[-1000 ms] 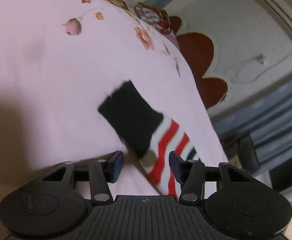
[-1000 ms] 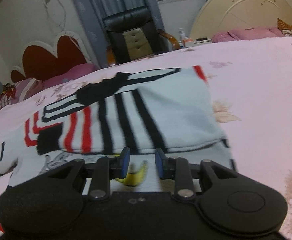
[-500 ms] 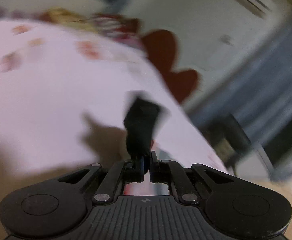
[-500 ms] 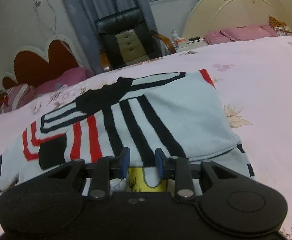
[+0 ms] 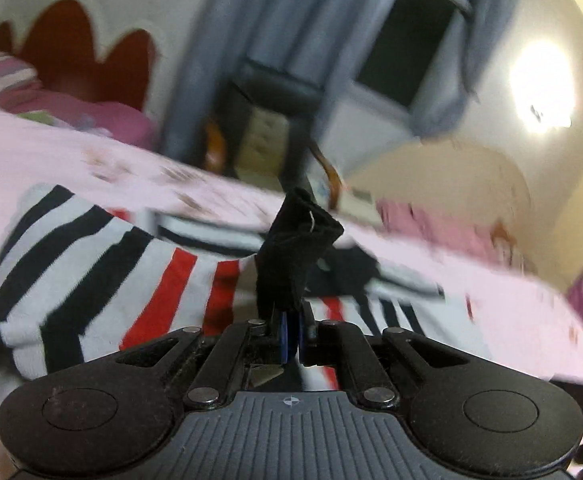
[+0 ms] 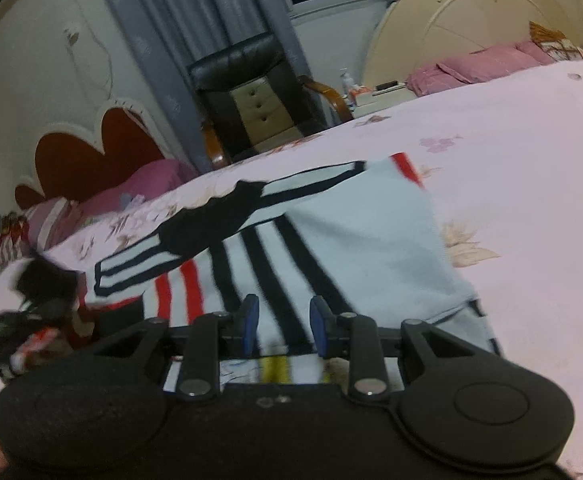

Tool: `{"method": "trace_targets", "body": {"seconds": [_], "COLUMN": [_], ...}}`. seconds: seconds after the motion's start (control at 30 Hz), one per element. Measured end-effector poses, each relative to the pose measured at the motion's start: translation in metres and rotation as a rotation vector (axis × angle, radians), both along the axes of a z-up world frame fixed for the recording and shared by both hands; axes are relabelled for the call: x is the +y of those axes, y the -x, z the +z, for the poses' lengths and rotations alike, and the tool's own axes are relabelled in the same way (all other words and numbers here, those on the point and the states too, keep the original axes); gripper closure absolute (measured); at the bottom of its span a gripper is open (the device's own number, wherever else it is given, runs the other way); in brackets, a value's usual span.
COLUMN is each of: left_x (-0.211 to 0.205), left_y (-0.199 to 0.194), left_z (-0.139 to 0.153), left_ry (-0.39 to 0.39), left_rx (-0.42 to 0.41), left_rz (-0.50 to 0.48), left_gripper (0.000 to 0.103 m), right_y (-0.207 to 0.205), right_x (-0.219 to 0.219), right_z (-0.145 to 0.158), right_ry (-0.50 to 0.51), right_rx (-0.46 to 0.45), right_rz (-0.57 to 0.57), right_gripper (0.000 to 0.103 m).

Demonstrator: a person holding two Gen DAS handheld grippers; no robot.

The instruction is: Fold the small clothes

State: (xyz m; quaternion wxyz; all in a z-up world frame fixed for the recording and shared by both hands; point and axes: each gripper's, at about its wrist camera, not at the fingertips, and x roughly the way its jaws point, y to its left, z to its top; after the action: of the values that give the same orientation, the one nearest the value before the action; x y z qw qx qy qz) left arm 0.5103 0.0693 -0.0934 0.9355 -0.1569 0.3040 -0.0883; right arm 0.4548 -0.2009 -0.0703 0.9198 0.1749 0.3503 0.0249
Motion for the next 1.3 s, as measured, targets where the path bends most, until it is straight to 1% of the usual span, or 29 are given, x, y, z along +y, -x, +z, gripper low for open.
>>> {"method": "trace_targets", "body": {"seconds": [0.07, 0.1, 0.13, 0.17, 0.2, 0.27, 0.37, 0.4, 0.47, 0.53, 0.6, 0.7, 0.73, 0.83, 0.9, 0.97, 1.03, 1.07, 1.1, 1.17, 1.2, 1.3], "left_x": [-0.028, -0.044, -0.059, -0.07, -0.08, -0.087, -0.085, -0.079, -0.059, -0.026, 0.006, 0.046, 0.057, 0.085, 0.095, 0.097, 0.096, 0.096, 0.096, 0.097, 0.098, 0.102], "left_y": [-0.017, -0.023, -0.017, -0.012, -0.007, 0.0, 0.011, 0.025, 0.039, 0.054, 0.072, 0.096, 0.101, 0.098, 0.095, 0.087, 0.078, 0.073, 0.071, 0.068, 0.067, 0.068], "left_z": [-0.01, -0.017, -0.026, -0.029, -0.03, -0.027, -0.014, -0.011, -0.006, -0.002, -0.002, -0.007, -0.011, -0.024, -0.03, -0.035, -0.043, -0.045, -0.046, -0.047, -0.046, -0.046], "left_ry": [-0.035, -0.071, -0.11, -0.146, -0.175, -0.16, -0.201, -0.201, -0.192, -0.193, -0.223, -0.302, -0.318, -0.312, -0.311, -0.305, -0.314, -0.319, -0.32, -0.321, -0.318, -0.317], "left_rx": [0.046, 0.07, 0.087, 0.084, 0.06, 0.028, -0.002, -0.015, -0.035, -0.047, -0.046, -0.033, -0.02, 0.043, 0.049, 0.054, 0.052, 0.064, 0.06, 0.053, 0.05, 0.042], "left_rz": [-0.049, -0.081, -0.1, -0.099, -0.109, -0.159, -0.153, -0.135, -0.084, -0.016, 0.053, 0.141, 0.161, 0.206, 0.209, 0.201, 0.192, 0.187, 0.184, 0.179, 0.181, 0.192], "left_gripper": [0.098, 0.098, 0.098, 0.095, 0.074, 0.049, 0.049, 0.049, 0.049, 0.049, 0.049, 0.049, 0.049, 0.049, 0.049, 0.049, 0.049, 0.049, 0.049, 0.049, 0.049, 0.049], "right_y": [0.001, 0.001, 0.002, 0.002, 0.002, 0.002, -0.003, -0.005, -0.011, -0.017, -0.024, -0.036, -0.04, -0.053, -0.063, -0.07, -0.076, -0.079, -0.081, -0.083, -0.082, -0.07], "right_x": [-0.011, -0.017, -0.022, -0.027, -0.03, -0.036, -0.035, -0.033, -0.026, -0.017, -0.006, 0.011, 0.015, 0.028, 0.038, 0.047, 0.055, 0.059, 0.063, 0.069, 0.069, 0.067], "right_z": [0.0, 0.0, -0.001, -0.002, -0.003, -0.005, -0.009, -0.011, -0.015, -0.019, -0.022, -0.03, -0.033, -0.041, -0.045, -0.047, -0.048, -0.047, -0.047, -0.044, -0.042, -0.021], "right_ry": [-0.016, -0.026, -0.036, -0.049, -0.064, -0.099, -0.139, -0.154, -0.186, -0.212, -0.229, -0.289, -0.31, -0.342, -0.349, -0.334, -0.293, -0.266, -0.239, -0.196, -0.18, -0.113], "right_rx": [0.003, 0.005, 0.005, 0.005, 0.006, 0.002, 0.004, 0.007, 0.011, 0.013, 0.022, 0.04, 0.049, 0.068, 0.087, 0.096, 0.112, 0.121, 0.126, 0.129, 0.117, 0.023], "right_rz": [-0.007, -0.01, -0.013, -0.015, -0.016, -0.012, 0.007, 0.017, 0.045, 0.073, 0.103, 0.139, 0.145, 0.15, 0.151, 0.153, 0.148, 0.145, 0.149, 0.165, 0.172, 0.165], "right_gripper": [0.073, 0.072, 0.07, 0.066, 0.062, 0.059, 0.058, 0.058, 0.059, 0.059, 0.06, 0.06, 0.06, 0.06, 0.061, 0.061, 0.063, 0.07, 0.083, 0.094, 0.095, 0.096]}}
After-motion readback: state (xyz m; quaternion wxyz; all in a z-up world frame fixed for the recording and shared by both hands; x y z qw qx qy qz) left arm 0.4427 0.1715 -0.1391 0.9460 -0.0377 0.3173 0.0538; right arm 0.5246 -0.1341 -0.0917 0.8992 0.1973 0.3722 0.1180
